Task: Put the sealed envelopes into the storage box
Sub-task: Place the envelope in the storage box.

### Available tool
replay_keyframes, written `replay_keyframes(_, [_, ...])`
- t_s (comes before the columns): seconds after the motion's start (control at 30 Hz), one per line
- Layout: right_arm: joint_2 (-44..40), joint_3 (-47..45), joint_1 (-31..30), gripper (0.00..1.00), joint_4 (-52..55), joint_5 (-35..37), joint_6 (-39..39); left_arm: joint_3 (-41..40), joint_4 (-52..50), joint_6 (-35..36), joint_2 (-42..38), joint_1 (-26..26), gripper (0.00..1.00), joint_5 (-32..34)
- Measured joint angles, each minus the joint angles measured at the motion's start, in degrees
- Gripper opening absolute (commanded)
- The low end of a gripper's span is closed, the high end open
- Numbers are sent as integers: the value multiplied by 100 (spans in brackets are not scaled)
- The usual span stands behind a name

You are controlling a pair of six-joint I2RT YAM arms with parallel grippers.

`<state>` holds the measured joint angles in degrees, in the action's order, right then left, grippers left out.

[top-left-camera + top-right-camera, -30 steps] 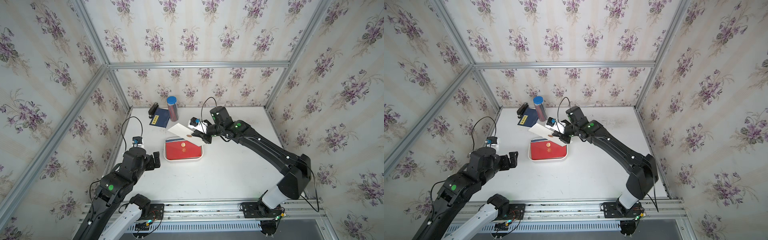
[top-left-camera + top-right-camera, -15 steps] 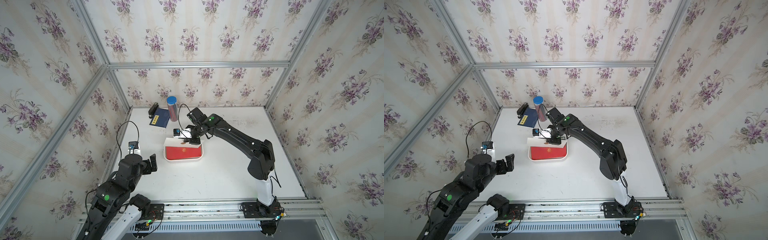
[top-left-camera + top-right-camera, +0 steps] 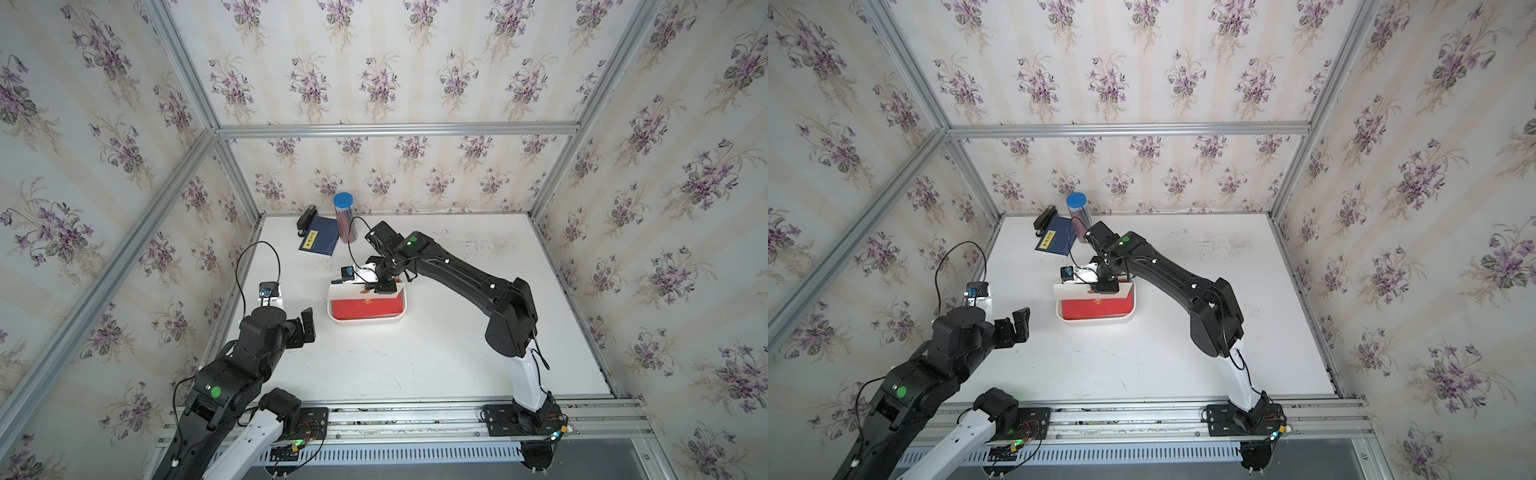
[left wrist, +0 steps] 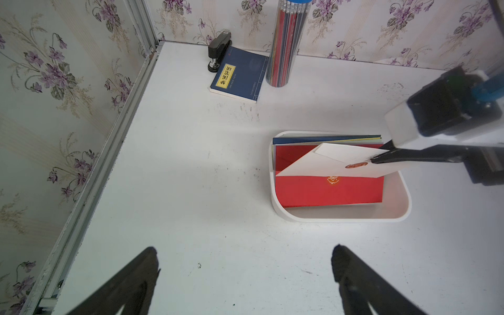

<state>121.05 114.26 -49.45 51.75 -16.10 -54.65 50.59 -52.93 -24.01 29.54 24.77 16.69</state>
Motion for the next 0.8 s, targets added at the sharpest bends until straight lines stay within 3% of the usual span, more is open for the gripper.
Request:
replay_keyframes(0.53, [129, -273, -199, 0, 85, 350, -66, 0, 0, -2, 11, 0, 100, -9])
replay_keyframes(0.8, [-205, -348, -223, 0, -28, 481, -83, 2, 0, -2, 39, 0, 100, -17])
